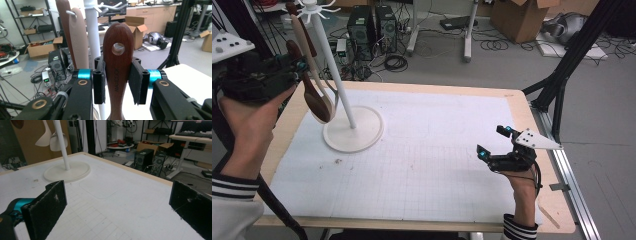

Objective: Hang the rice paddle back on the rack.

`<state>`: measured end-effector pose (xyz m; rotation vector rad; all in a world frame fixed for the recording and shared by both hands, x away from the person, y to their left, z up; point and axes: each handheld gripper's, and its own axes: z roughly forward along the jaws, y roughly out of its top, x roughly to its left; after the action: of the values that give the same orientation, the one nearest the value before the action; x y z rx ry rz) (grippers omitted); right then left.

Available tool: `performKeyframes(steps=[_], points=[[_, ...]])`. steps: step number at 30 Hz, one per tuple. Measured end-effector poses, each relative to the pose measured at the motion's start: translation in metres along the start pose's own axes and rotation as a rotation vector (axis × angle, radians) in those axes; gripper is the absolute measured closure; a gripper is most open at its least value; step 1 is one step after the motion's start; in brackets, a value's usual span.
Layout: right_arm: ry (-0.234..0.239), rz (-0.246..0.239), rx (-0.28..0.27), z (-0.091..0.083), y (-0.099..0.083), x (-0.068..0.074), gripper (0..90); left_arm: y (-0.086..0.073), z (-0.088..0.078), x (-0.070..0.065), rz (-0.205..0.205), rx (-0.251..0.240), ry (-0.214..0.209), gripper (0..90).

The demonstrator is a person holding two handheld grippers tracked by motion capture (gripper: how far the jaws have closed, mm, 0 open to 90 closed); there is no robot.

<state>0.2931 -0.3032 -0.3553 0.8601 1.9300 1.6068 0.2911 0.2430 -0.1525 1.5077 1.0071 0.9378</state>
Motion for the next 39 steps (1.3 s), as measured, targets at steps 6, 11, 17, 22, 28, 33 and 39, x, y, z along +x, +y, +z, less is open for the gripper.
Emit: performKeyframes(steps=[6,11,17,22,28,33,39], points=[[-0.006,0.005,0.005,-0.001,-0.001,-0.001,0.2,0.012,0.007,-0.006,0.028,0.001,0.015,68.1],[-0.003,0.004,0.011,0.000,-0.001,0.000,0.2,0.017,0.014,-0.009,0.027,0.008,0.041,68.1],[0.001,0.002,0.006,0.000,-0.001,-0.001,0.2,0.020,0.019,-0.010,0.018,0.009,0.084,68.0],[0.001,0.004,0.010,0.001,-0.001,0.000,0.2,0.023,0.024,-0.010,0.013,0.012,0.097,68.0],[0.005,-0.001,0.014,0.002,-0.001,0.000,0.2,0.024,0.030,-0.009,0.010,0.019,0.109,68.1],[0.007,0.001,0.018,0.002,-0.001,0.000,0.2,0.025,0.033,-0.006,-0.002,0.023,0.121,68.1],[0.008,0.002,0.018,0.002,-0.001,-0.001,0.2,0.027,0.035,-0.007,0.005,0.029,0.126,68.1]])
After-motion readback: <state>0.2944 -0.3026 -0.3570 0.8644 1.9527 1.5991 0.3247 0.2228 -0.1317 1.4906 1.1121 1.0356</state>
